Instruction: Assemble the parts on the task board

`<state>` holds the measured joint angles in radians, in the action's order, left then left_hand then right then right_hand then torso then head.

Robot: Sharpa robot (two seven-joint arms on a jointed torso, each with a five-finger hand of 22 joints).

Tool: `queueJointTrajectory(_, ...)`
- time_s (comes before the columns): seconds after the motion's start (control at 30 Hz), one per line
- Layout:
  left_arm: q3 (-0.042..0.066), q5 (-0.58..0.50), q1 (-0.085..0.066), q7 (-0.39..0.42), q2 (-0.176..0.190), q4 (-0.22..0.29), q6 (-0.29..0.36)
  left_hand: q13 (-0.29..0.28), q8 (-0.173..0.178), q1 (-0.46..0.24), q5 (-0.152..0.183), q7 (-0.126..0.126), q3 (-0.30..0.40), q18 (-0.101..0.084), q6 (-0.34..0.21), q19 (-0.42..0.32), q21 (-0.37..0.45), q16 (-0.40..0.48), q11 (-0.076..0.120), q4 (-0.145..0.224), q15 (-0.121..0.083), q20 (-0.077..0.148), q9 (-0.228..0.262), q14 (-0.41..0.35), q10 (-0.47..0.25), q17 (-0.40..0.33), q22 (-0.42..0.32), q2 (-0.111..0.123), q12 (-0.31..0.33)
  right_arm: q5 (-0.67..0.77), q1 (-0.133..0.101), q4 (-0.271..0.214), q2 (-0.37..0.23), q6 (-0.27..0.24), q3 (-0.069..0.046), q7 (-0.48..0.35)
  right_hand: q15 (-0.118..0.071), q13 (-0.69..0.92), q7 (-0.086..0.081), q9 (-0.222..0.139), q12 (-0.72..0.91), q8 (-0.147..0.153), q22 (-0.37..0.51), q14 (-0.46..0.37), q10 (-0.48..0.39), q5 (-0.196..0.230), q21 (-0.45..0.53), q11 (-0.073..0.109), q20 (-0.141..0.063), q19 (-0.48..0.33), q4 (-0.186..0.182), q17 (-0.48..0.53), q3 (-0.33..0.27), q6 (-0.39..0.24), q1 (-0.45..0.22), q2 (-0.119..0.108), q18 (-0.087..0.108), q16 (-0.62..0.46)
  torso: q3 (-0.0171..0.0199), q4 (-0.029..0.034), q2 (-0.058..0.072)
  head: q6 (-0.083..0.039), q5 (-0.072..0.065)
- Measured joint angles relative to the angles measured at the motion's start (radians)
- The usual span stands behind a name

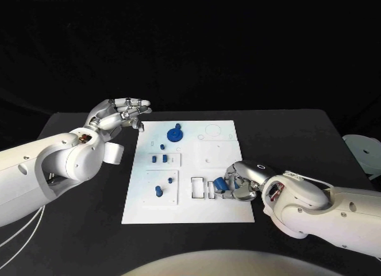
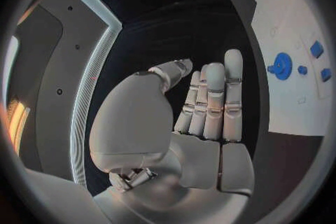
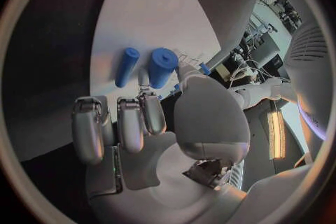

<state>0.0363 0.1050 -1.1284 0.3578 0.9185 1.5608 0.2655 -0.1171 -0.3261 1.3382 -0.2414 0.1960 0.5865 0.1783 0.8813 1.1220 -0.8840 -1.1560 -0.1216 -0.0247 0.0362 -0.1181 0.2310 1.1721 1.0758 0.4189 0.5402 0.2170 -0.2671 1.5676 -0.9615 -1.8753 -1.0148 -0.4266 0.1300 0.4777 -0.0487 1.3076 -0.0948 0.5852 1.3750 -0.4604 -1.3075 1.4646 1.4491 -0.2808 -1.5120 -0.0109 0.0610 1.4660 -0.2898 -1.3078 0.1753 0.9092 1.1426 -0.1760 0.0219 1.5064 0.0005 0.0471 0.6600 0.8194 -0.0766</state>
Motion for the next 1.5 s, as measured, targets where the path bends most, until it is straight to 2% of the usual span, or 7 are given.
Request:
queueJointTrajectory(0.3, 0.000, 0.000, 0.000, -0.002, 0.000, 0.000, -0.002, 0.000, -0.001, 0.000, 0.000, 0.000, 0.000, 0.000, 0.000, 0.000, 0.000, 0.000, 0.000, 0.000, 0.000, 0.000, 0.000, 0.000, 0.000, 0.000, 0.000, 0.000, 0.000, -0.011, 0.004, -0.009, -0.007, -0.041, 0.003, 0.003, -0.009, 0.000, 0.009, -0.007, 0.005, 0.007, 0.000, 0.002, 0.007, -0.052, -0.018, 0.007, -0.007, 0.000, 0.006, 0.000, 0.013, 0.006, 0.043, 0.042, 0.000, 0.004, 0.0000, -0.0012, 0.000, -0.001, 0.001)
queueJointTrajectory(0.33, 0.000, 0.000, 0.000, -0.002, 0.000, 0.000, -0.002, 0.000, -0.001, 0.000, 0.000, 0.000, 0.000, 0.000, 0.000, 0.000, 0.000, 0.000, 0.000, 0.000, 0.000, 0.000, 0.000, 0.000, 0.000, 0.000, 0.000, 0.000, 0.000, -0.020, 0.004, -0.016, -0.011, -0.053, 0.003, 0.003, -0.015, 0.000, 0.007, -0.007, 0.009, 0.006, 0.000, 0.001, 0.011, -0.033, -0.019, 0.011, -0.012, 0.000, 0.010, 0.000, 0.028, 0.008, 0.062, 0.044, 0.000, 0.004, 0.0000, -0.0012, -0.001, -0.002, 0.001)
queueJointTrajectory(0.8, 0.000, 0.000, 0.000, -0.005, -0.004, -0.001, -0.003, 0.000, -0.001, 0.000, 0.000, 0.000, 0.000, 0.000, 0.000, 0.000, 0.000, 0.000, 0.000, 0.000, 0.000, 0.000, 0.000, 0.000, 0.000, 0.000, 0.000, 0.000, 0.000, -0.151, -0.045, -0.071, -0.012, -0.151, 0.001, -0.018, -0.016, 0.000, 0.003, -0.007, 0.009, 0.006, 0.000, 0.002, 0.016, -0.007, -0.023, 0.016, -0.015, 0.000, 0.008, 0.000, 0.064, 0.011, 0.071, 0.039, 0.000, 0.004, -0.0012, -0.0001, -0.001, -0.007, 0.003)
queueJointTrajectory(1.1, 0.000, 0.000, 0.000, -0.006, -0.005, -0.001, -0.004, 0.000, -0.001, 0.000, 0.000, 0.000, 0.000, 0.000, 0.000, 0.000, 0.000, 0.000, 0.000, 0.000, 0.000, 0.000, 0.000, 0.000, 0.000, 0.000, 0.000, 0.000, 0.000, -0.236, -0.049, -0.045, 0.046, -0.122, 0.001, -0.035, -0.016, 0.000, 0.000, -0.007, 0.009, 0.006, -0.001, 0.002, 0.016, -0.005, -0.018, 0.016, -0.014, 0.000, 0.000, 0.000, 0.072, 0.014, 0.071, 0.040, 0.000, 0.004, -0.0013, 0.0002, 0.000, -0.005, 0.007)
queueJointTrajectory(1.23, 0.000, 0.000, 0.000, -0.006, -0.005, 0.000, -0.004, 0.000, -0.001, 0.000, 0.000, 0.000, 0.000, 0.000, 0.000, 0.000, 0.000, 0.000, 0.000, 0.000, 0.000, 0.000, 0.000, 0.000, 0.000, 0.000, 0.000, 0.000, 0.000, -0.258, -0.047, -0.031, 0.071, -0.095, 0.002, -0.041, -0.016, 0.000, -0.005, -0.007, 0.009, 0.006, -0.001, 0.002, 0.016, -0.003, -0.018, 0.016, -0.014, 0.000, 0.000, 0.000, 0.072, 0.019, 0.040, 0.070, 0.000, 0.004, -0.0010, 0.0003, 0.000, -0.002, 0.010)
queueJointTrajectory(1.33, 0.000, 0.000, 0.000, -0.006, -0.005, 0.000, -0.005, 0.000, -0.001, 0.000, 0.000, 0.000, 0.000, 0.000, 0.000, 0.000, 0.000, 0.000, 0.000, 0.000, 0.000, 0.000, 0.000, 0.000, 0.000, 0.000, 0.000, 0.000, 0.000, -0.268, -0.046, -0.022, 0.082, -0.076, 0.002, -0.042, -0.016, 0.000, -0.009, -0.006, -0.007, 0.004, 0.000, 0.002, 0.016, -0.050, -0.014, 0.016, -0.014, 0.000, -0.004, 0.000, 0.056, 0.023, -0.011, 0.080, 0.000, 0.004, -0.0008, 0.0007, 0.001, -0.001, 0.011)
queueJointTrajectory(1.5, 0.000, 0.000, 0.000, -0.007, -0.005, 0.001, -0.005, 0.000, -0.001, 0.000, 0.000, 0.000, 0.000, 0.000, 0.000, 0.000, 0.000, 0.000, 0.000, 0.000, 0.000, 0.000, 0.000, 0.000, 0.000, 0.000, 0.000, 0.000, 0.000, -0.277, -0.045, -0.008, 0.092, -0.050, 0.002, -0.042, -0.016, 0.000, -0.011, 0.010, -0.012, -0.008, 0.000, 0.002, 0.012, -0.056, -0.014, 0.020, -0.022, 0.000, -0.003, 0.000, 0.046, 0.025, -0.037, 0.069, 0.000, 0.004, -0.0008, 0.0003, 0.001, 0.000, 0.013)
